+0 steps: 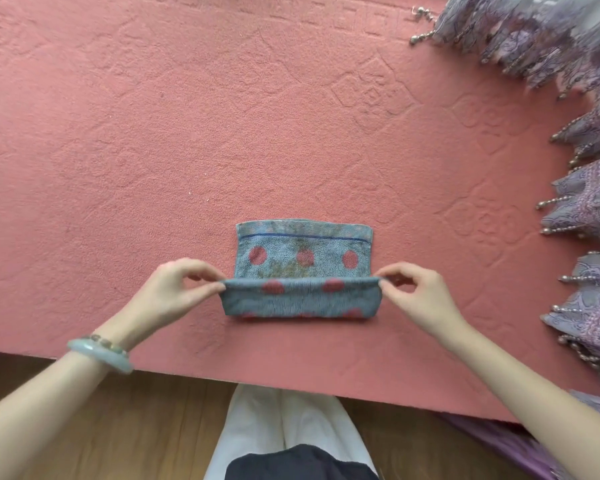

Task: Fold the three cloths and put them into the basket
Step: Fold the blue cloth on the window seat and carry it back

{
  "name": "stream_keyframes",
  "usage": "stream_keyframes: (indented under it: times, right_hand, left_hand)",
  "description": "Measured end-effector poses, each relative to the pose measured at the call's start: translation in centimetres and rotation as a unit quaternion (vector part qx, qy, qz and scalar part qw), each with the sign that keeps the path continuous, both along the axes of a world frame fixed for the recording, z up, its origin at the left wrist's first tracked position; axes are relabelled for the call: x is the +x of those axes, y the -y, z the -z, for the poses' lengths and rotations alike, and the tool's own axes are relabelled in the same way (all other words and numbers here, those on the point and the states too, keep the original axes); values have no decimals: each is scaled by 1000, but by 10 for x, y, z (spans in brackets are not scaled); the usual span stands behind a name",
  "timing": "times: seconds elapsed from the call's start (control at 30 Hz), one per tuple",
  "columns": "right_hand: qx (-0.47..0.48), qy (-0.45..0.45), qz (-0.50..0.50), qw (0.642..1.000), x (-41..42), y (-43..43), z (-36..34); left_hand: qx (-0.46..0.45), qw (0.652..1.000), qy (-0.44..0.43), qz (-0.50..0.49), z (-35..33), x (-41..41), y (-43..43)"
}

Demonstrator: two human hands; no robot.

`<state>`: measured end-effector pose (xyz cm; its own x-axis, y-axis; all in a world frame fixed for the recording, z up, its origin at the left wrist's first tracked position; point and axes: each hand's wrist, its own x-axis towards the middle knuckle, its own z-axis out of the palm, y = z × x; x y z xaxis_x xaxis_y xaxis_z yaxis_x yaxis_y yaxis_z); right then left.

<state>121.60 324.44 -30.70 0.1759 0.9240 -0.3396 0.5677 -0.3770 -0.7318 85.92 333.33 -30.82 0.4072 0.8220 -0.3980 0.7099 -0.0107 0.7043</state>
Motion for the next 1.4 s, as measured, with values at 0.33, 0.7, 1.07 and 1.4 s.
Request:
stream_keyframes:
  times: [0.33,0.7,1.07,1.4]
  right_hand:
    - [-6,24,116,993,8,-81,27]
    - [50,216,-180,958,-37,-64,22]
    - [95,228,-213,945,-62,-42,29]
    - [91,209,-227,947,-71,-30,30]
  left_hand:
    - [47,992,-27,-113,28,37,-72]
    - [176,976,-130,8,27,43,-25]
    - [259,946,-126,152,30,41,13]
    - [314,904,-138,256,38,27,6]
